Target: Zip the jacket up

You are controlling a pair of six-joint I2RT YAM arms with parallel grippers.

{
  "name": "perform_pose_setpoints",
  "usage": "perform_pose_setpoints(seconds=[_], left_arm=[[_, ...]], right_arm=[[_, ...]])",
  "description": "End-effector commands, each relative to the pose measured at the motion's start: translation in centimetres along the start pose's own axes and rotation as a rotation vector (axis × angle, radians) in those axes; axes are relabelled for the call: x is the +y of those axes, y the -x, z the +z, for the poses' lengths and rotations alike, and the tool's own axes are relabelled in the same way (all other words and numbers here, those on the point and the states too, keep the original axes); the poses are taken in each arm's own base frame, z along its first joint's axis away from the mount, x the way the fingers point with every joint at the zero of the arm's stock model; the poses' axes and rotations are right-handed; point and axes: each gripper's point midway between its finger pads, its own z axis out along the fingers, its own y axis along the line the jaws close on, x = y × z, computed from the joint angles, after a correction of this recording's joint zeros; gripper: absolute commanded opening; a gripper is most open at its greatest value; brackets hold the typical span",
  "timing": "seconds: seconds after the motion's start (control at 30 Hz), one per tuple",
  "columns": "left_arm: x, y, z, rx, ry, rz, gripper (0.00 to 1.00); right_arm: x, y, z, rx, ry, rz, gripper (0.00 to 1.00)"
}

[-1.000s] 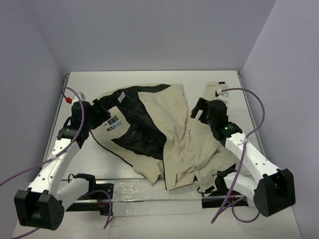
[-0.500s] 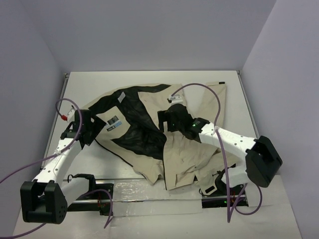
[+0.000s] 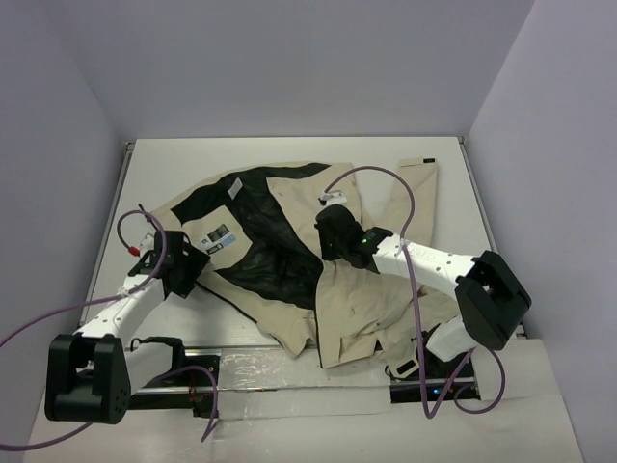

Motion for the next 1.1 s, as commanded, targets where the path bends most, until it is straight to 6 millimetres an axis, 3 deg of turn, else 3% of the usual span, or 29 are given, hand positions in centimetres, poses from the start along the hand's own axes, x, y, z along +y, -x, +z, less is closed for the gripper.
perform_pose_setpoints(seconds=[0.0, 0.13, 0.2, 0.27, 0.37, 0.4, 0.43, 0.5, 0.6, 0.7, 0.73, 0.77, 0.87, 1.07], left_arm=[[-2.0, 1.1, 1.3, -0.042, -0.063, -0.021, 0.55], [-2.5, 1.1, 2.9, -0.028, -0.041, -0.002, 0.12], [-3.7, 2.2, 3.4, -0.039, -0.02, 0.012, 0.0], [-5.3, 3.8, 3.1, -0.066, -0.014, 0.044, 0.0], [-8.2, 8.3, 1.2, -0.185, 0.007, 0.087, 0.0], [-7.8, 9.1, 0.9, -0.206, 0.044, 0.109, 0.0], [-8.9, 10.6, 0.0, -0.239, 0.04, 0.126, 0.0], [-10.3, 12.8, -1.3, -0.284, 0.044, 0.136, 0.0], [-12.7, 14.4, -3.1, -0.306, -0.005, 0.172, 0.0], [-14.0, 14.2, -4.1, -0.289, -0.073, 0.2, 0.0], [-14.0, 13.9, -4.3, -0.282, -0.089, 0.204, 0.0], [-13.9, 13.6, -4.4, -0.279, -0.102, 0.208, 0.0], [-13.3, 13.0, -4.4, -0.27, -0.112, 0.215, 0.0], [-12.3, 11.8, -4.1, -0.241, -0.112, 0.232, 0.0]], right_arm=[[-0.6, 3.1, -1.6, -0.11, -0.027, 0.061, 0.0], [-1.7, 5.6, -2.8, -0.168, -0.046, 0.086, 0.0], [-2.5, 7.4, -3.7, -0.207, -0.058, 0.102, 0.0], [-3.9, 9.2, -4.9, -0.25, -0.076, 0.118, 0.0], [-6.4, 11.0, -6.3, -0.284, -0.101, 0.157, 0.0], [-6.7, 11.5, -6.9, -0.299, -0.097, 0.164, 0.0], [-6.8, 12.0, -7.5, -0.311, -0.08, 0.17, 0.0], [-6.7, 12.2, -8.0, -0.313, -0.062, 0.163, 0.0], [-5.8, 10.6, -6.6, -0.218, -0.029, 0.135, 0.09], [-7.2, 8.9, -5.2, -0.15, -0.103, 0.143, 0.61], [-9.0, 8.4, -4.8, -0.133, -0.147, 0.196, 0.78], [-10.0, 7.8, -4.6, -0.118, -0.164, 0.231, 0.86], [-12.1, 7.1, -4.2, -0.102, -0.168, 0.329, 0.91], [-18.5, 3.4, -2.2, 0.001, -0.445, 0.412, 0.97]])
